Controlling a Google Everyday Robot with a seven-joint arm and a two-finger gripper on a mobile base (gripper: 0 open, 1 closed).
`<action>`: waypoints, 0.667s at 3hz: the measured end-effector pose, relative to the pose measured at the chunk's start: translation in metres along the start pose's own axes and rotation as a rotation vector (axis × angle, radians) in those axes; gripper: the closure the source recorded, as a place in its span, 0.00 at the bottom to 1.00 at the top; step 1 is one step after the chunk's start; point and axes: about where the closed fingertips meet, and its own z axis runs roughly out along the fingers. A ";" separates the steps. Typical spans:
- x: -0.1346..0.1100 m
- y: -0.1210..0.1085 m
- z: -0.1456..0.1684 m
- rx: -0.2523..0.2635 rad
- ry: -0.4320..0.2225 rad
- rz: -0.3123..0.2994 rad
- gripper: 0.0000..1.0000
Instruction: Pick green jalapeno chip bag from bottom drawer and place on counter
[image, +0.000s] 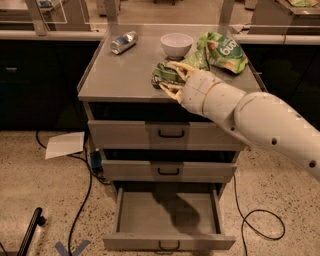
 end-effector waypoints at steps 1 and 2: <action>0.006 -0.005 0.003 0.023 -0.007 0.006 1.00; 0.031 -0.023 0.015 0.036 -0.013 0.006 1.00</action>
Offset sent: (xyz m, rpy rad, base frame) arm 0.0804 -0.0599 0.0038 0.0463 -0.0521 -0.0390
